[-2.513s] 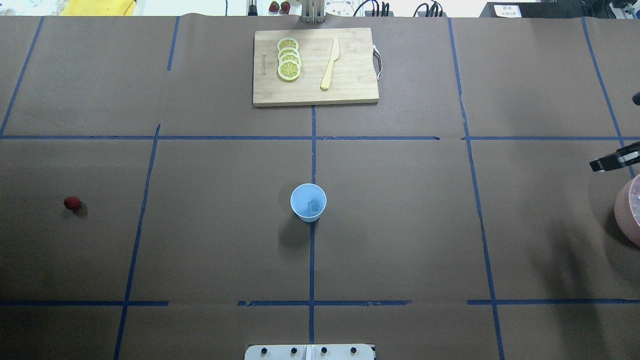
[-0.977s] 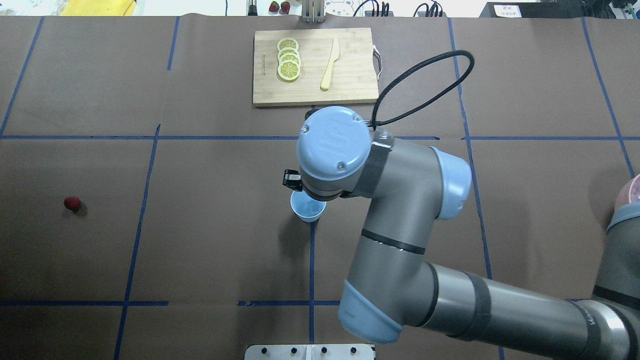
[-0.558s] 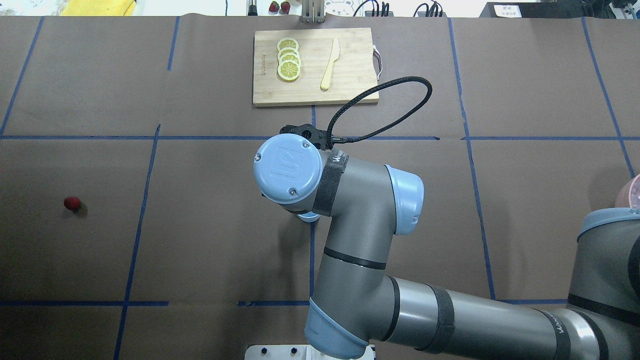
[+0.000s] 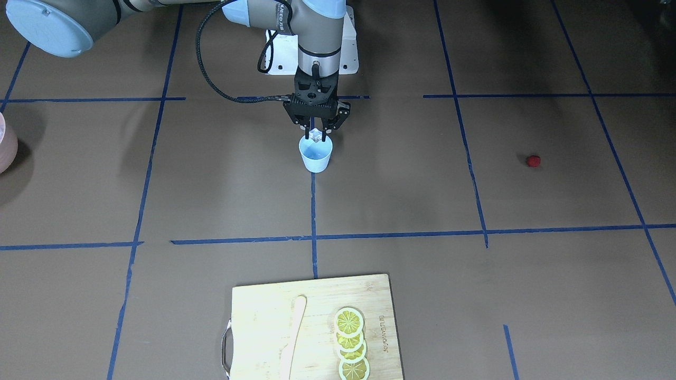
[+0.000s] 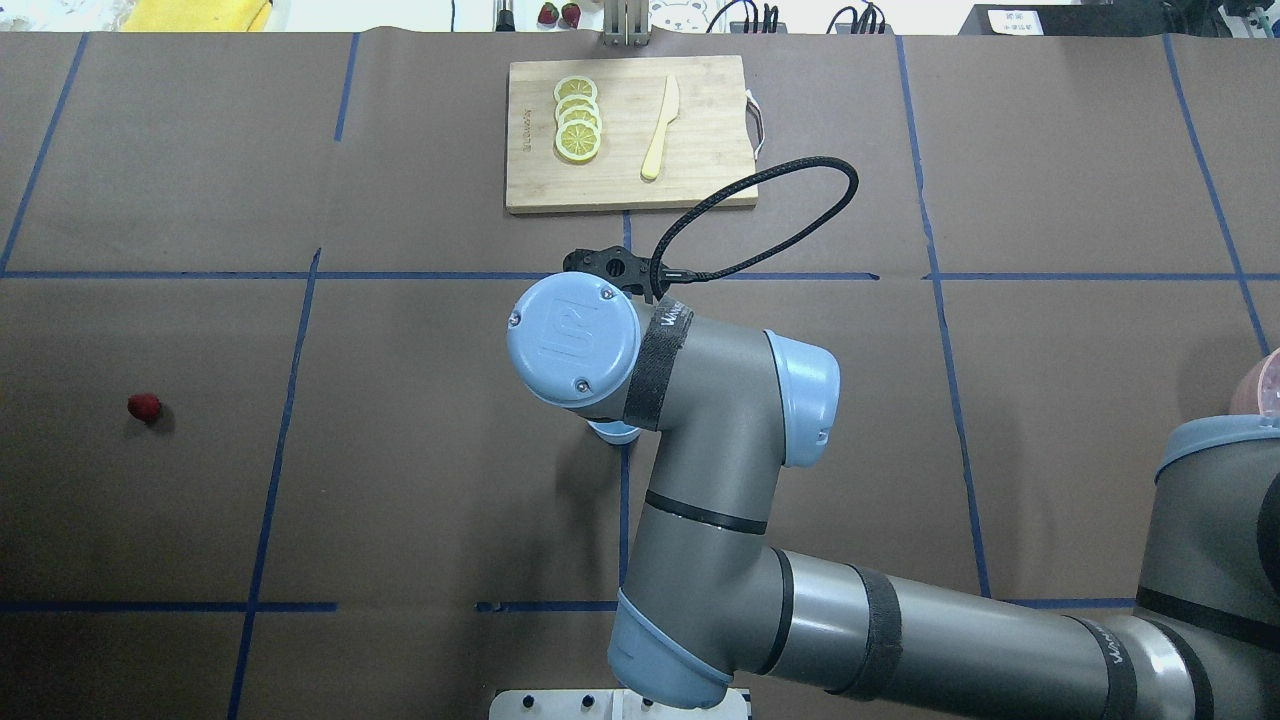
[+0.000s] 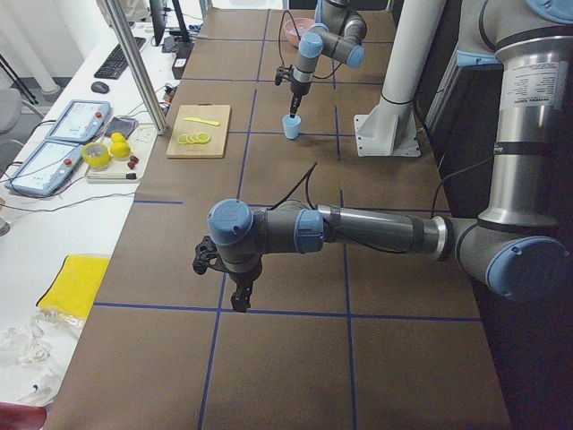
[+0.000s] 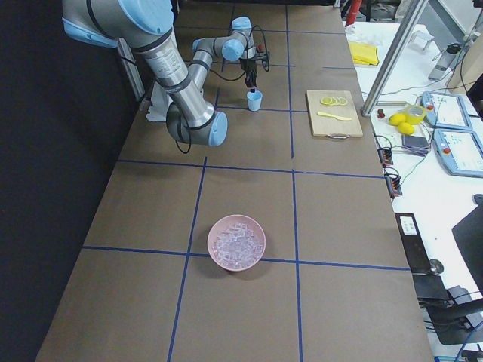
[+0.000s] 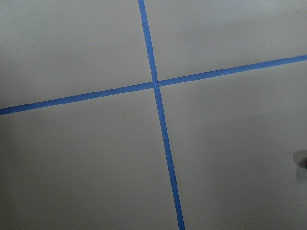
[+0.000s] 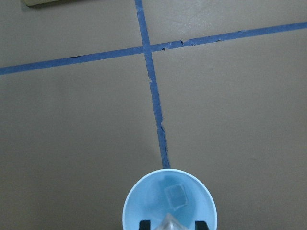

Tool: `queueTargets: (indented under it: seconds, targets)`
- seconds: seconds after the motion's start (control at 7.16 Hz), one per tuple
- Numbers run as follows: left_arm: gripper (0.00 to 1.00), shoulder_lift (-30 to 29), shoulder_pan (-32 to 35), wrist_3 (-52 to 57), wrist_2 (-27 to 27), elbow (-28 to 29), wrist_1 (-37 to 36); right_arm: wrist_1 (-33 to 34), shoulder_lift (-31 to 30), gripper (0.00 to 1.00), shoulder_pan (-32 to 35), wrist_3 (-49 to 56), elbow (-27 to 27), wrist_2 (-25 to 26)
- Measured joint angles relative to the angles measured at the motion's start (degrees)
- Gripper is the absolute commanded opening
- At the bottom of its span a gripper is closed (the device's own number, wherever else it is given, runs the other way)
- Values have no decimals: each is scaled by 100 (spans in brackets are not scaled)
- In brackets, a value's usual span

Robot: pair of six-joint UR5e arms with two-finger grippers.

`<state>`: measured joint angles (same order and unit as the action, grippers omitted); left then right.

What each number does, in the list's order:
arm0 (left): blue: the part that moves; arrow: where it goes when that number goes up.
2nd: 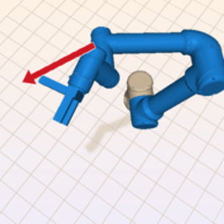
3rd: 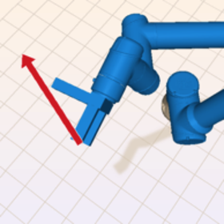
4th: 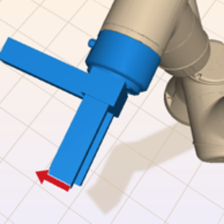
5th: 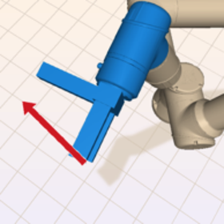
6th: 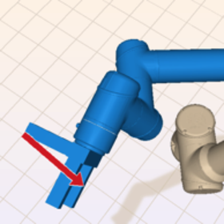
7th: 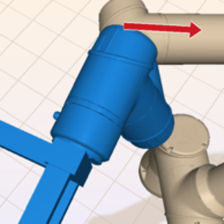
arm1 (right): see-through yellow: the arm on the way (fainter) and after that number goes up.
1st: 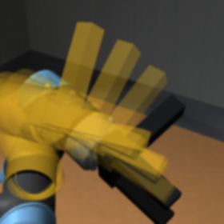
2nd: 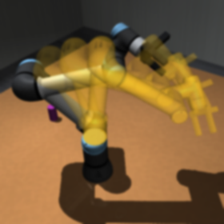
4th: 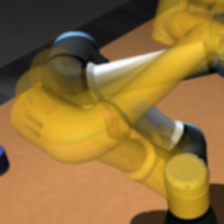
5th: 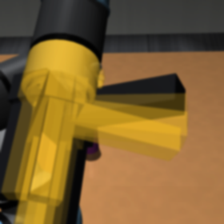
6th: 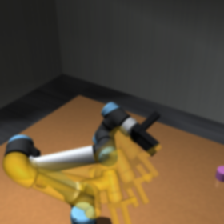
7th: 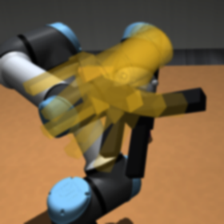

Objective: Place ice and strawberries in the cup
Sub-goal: 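Open the right gripper to drop the ice cube into the cup, then move the right gripper back over the pink bowl of ice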

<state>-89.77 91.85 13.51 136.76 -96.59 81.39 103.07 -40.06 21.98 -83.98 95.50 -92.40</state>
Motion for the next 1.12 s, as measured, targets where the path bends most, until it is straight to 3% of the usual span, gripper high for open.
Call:
queueTargets:
  seconds: [0.56, 0.84, 1.12]
  targets:
    - [100, 3, 0, -6, 0, 1, 0, 3, -12, 98, 149, 140, 43, -113]
    - [100, 3, 0, -4, -6, 8, 0, 3, -262, 98, 715, 804, 315, -860]
    - [100, 4, 0, 6, -14, 20, 2, 3, -1076, 98, 1578, 2053, 978, -1915]
